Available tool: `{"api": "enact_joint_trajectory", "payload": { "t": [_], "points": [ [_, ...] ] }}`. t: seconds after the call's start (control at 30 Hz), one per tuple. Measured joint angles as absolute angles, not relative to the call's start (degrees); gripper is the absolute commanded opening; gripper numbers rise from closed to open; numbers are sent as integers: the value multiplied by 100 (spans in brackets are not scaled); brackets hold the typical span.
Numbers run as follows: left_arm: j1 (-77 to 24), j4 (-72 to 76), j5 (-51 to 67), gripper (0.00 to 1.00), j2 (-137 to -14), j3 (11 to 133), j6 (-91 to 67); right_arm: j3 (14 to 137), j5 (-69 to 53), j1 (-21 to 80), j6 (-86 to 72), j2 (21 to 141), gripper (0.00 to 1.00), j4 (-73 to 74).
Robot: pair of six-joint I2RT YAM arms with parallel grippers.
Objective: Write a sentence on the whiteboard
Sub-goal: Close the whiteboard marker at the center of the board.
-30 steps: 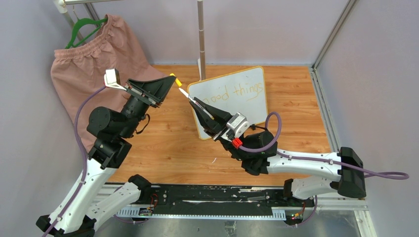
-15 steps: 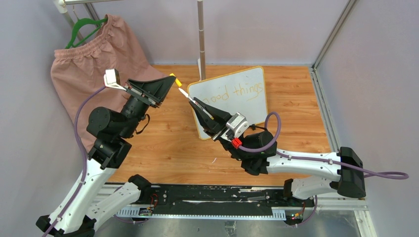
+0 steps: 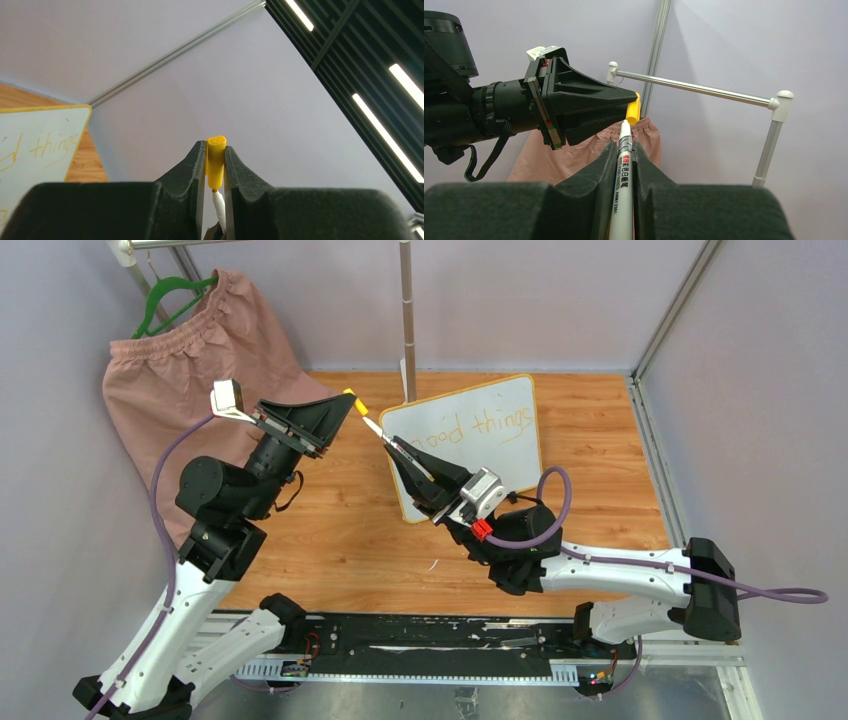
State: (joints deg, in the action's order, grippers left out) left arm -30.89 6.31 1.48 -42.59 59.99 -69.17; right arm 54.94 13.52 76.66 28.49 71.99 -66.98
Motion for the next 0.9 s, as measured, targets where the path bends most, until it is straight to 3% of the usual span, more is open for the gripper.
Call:
{"api": "enact_joint_trajectory", "payload": {
  "t": [0.9],
  "points": [
    [-3089, 631, 148, 0, -4235, 6001, -6917, 5492, 1468, 7666, 2950, 7183, 0, -6764]
  ]
}}
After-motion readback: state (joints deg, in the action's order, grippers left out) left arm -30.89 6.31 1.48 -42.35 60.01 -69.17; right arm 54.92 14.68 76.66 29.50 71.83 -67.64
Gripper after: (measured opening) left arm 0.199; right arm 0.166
